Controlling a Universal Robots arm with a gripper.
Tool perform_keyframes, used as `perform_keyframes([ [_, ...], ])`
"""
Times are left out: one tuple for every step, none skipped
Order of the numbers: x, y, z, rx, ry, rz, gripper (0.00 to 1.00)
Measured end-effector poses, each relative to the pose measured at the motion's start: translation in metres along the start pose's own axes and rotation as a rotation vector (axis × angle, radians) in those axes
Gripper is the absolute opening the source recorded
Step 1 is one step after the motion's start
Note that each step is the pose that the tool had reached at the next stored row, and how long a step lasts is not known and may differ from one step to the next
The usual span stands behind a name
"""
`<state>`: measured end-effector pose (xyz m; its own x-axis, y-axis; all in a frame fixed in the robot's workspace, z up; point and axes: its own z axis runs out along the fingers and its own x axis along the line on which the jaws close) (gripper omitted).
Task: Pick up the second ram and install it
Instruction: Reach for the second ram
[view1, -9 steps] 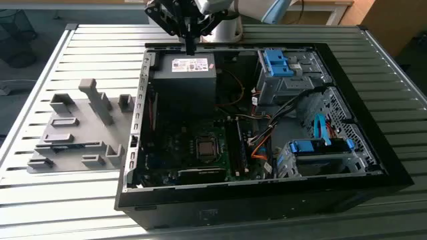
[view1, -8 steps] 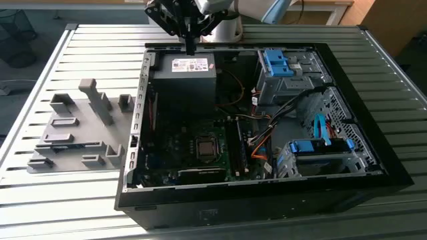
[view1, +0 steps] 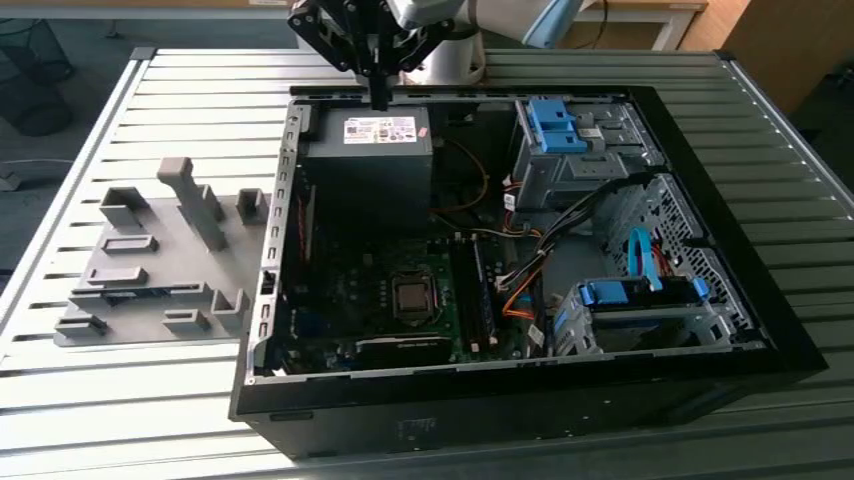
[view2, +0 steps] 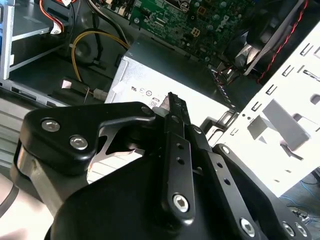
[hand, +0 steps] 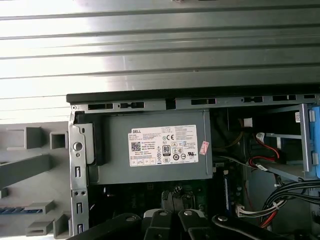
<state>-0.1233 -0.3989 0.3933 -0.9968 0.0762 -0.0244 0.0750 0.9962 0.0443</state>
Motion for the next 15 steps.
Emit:
perform_keyframes([
  [0.0003,0.0000,0.0000,0.0000,0.0000,0.000,0.11],
  [0.0006,-0.0001,0.0000,0.0000,0.0000,0.000,0.11],
  [0.0009,-0.0001,0.0000,0.0000,0.0000,0.000,0.11],
  [0.0013,-0.0001,0.0000,0.0000,0.0000,0.000,0.11],
  [0.0018,-0.0002,0.0000,0.0000,0.0000,0.000,0.11],
  [0.0026,-0.0003,-0.0001,0.0000,0.0000,0.000,0.11],
  [0.0036,-0.0003,-0.0001,0.0000,0.0000,0.000,0.11],
  [0.0047,-0.0004,-0.0002,0.0000,0.0000,0.000,0.11],
  [0.0061,-0.0005,-0.0002,0.0000,0.0000,0.000,0.11],
  [0.0077,-0.0006,-0.0002,0.0000,0.0000,0.000,0.11],
  [0.0092,-0.0007,-0.0002,-0.0001,-0.0001,0.000,0.11],
  [0.0107,-0.0008,-0.0003,0.0000,0.0000,0.000,0.11],
  [0.0117,-0.0009,-0.0003,0.0000,-0.0001,0.000,0.11],
  [0.0127,-0.0010,-0.0003,0.0000,0.0000,0.000,0.11],
  [0.0137,-0.0010,-0.0003,-0.0001,-0.0001,0.000,0.11],
])
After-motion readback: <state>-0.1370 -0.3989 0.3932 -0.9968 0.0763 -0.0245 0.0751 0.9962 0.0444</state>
